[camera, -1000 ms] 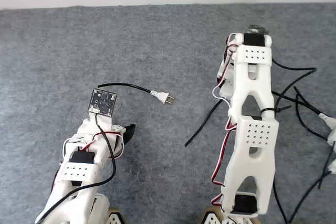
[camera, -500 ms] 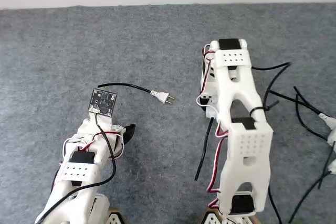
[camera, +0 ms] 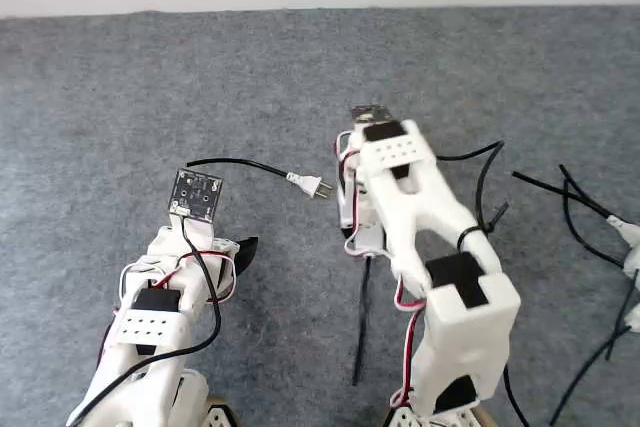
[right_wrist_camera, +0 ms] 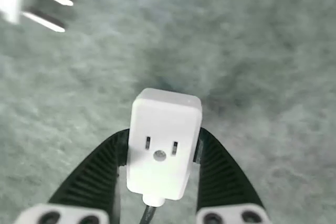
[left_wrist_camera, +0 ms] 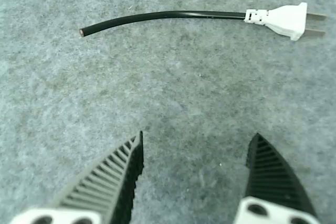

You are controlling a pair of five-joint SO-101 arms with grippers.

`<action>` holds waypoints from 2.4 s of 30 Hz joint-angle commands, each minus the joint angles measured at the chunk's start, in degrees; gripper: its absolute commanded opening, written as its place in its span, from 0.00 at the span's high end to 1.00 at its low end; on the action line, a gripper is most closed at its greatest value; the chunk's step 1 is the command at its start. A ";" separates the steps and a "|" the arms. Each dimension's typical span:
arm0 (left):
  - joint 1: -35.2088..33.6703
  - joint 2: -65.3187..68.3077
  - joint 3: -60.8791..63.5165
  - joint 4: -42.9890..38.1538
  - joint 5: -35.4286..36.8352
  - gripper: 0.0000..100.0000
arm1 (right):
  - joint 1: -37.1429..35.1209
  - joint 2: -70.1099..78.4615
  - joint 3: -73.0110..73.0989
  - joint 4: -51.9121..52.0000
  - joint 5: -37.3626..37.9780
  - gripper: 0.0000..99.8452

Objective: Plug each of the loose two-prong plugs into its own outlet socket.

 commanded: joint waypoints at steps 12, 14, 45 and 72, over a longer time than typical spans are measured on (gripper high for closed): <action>-0.44 -0.53 -0.40 -1.05 0.53 0.70 | -5.14 -5.14 4.31 -6.73 -3.34 0.72; -0.44 -0.53 -0.40 -1.05 0.44 0.70 | -4.35 -6.55 1.49 -2.51 -1.58 0.71; 5.19 -0.09 -5.32 -2.55 13.71 0.88 | 5.85 0.84 0.09 -4.88 -5.19 0.99; 0.18 -0.44 -4.97 -2.90 13.63 0.88 | -14.46 -5.58 -1.93 -6.99 -5.19 0.99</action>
